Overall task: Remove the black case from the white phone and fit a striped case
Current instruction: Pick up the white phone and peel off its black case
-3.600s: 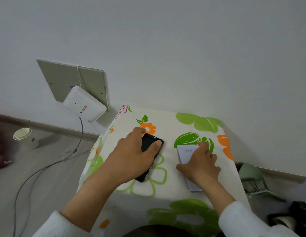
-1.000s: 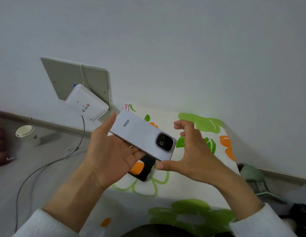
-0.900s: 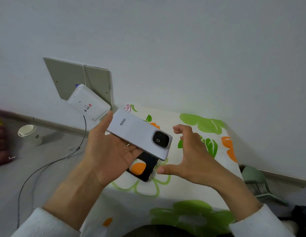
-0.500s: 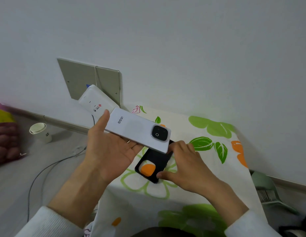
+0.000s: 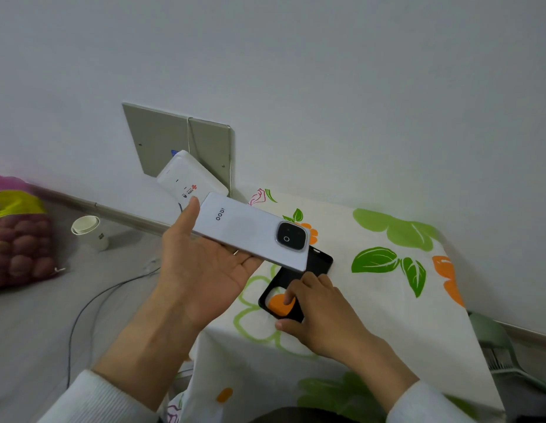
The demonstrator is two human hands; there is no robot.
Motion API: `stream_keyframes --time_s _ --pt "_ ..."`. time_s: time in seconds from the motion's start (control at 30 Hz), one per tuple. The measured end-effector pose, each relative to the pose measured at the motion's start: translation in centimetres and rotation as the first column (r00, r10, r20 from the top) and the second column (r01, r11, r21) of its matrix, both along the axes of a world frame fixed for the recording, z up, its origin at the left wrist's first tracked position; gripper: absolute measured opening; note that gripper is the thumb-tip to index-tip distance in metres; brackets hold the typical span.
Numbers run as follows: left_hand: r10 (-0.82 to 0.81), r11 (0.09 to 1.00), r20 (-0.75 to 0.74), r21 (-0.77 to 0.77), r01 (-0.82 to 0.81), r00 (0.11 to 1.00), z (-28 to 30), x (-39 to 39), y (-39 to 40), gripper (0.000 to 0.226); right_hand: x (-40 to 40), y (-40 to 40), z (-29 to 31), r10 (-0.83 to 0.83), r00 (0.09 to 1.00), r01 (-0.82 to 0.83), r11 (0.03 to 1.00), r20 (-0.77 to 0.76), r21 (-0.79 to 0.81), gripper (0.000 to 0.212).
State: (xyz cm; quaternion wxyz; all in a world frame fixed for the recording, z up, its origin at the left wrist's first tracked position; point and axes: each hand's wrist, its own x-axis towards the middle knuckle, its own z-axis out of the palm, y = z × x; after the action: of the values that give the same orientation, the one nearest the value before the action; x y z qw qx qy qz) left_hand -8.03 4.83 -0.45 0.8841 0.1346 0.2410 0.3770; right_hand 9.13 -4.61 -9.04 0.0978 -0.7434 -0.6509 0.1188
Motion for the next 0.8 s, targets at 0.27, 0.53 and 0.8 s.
stream_keyframes --time_s 0.27,0.53,0.8 --pt "0.004 1.0 0.02 -0.017 -0.003 1.0 0.2 -0.6 0.2 0.067 -1.0 0.6 -1.2 -0.012 1.0 0.012 0.998 0.01 0.055 0.026" --pt "0.003 1.0 0.018 -0.027 -0.002 1.0 0.3 -0.4 0.1 0.064 -1.0 0.5 -1.4 0.032 0.999 -0.031 0.996 -0.015 0.081 0.016" --pt "0.011 0.999 0.014 -0.045 -0.011 1.0 0.5 0.0 0.0 0.064 0.8 -0.8 -0.6 0.02 0.996 -0.03 0.991 0.084 0.128 0.014"
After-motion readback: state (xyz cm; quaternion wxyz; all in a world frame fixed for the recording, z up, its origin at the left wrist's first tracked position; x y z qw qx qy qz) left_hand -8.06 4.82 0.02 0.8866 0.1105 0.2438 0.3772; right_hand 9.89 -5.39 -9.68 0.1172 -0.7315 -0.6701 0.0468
